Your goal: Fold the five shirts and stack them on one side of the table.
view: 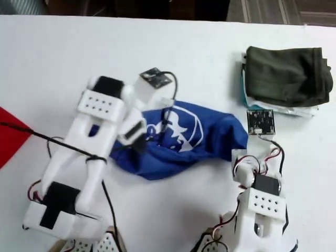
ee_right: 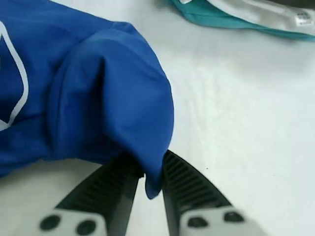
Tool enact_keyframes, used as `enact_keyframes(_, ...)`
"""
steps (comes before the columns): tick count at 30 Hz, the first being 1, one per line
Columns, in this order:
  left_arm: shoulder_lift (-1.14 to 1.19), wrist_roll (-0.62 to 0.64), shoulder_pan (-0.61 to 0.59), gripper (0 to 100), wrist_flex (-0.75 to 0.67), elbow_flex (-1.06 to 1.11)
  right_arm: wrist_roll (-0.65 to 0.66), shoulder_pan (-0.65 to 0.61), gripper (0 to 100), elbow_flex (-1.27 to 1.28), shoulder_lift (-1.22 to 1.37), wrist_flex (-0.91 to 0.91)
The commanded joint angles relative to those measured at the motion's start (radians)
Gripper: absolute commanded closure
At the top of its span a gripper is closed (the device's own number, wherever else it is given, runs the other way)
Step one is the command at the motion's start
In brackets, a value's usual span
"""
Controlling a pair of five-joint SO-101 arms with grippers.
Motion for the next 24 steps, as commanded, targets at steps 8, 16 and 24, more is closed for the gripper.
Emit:
enact_keyframes(8, -0.044, -0.037, -0.055, 72, -0.364, 0.223, 0.008, -0.028, 98.0, 0.029, -0.03, -0.045)
enact_keyframes(16, -0.044, 0.17, 0.074, 72, -0.508, 0.346, 0.008, -0.064, 98.0, 0.037, -0.03, -0.045)
enact_keyframes(24, -0.044, 0.17, 0.147, 72, -0.514, 0.392, 0.008, -0.062, 98.0, 0.037, -0.03, -0.042)
